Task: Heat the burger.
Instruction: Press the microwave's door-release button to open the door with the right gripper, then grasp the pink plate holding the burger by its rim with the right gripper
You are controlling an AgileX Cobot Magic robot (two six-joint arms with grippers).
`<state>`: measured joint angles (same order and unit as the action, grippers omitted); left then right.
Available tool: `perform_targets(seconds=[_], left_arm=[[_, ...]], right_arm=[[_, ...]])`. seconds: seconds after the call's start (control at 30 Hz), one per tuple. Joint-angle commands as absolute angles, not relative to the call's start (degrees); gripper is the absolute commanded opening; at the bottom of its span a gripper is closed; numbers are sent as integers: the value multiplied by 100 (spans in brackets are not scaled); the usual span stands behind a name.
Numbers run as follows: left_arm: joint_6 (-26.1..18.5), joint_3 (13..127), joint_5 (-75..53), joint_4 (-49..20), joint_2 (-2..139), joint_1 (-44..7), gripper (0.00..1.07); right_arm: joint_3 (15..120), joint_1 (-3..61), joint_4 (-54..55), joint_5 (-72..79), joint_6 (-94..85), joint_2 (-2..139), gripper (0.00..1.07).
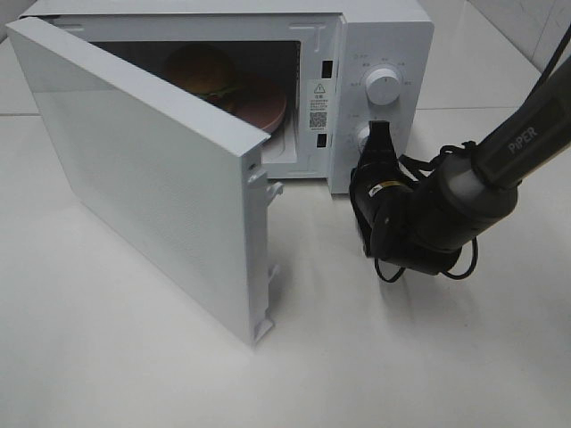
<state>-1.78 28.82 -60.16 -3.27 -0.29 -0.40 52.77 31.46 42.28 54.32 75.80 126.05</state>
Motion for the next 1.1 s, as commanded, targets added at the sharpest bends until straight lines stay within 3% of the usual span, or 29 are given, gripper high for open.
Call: perform_targets(seconds=[0.03, 0.47, 1.1], left_arm=[[-138, 2859, -5936, -361, -143, -34, 100], [-138, 2859, -5936, -361, -143, -34, 100], [-138, 2859, -5936, -361, -143, -34, 100]], right_arm=[[5672, 2922, 3787, 5947, 7552, 12582, 0], [5128, 2968, 3759, 5604, 7563, 12101, 0], [4131, 2968, 3650, 3535, 6784, 10829, 0]])
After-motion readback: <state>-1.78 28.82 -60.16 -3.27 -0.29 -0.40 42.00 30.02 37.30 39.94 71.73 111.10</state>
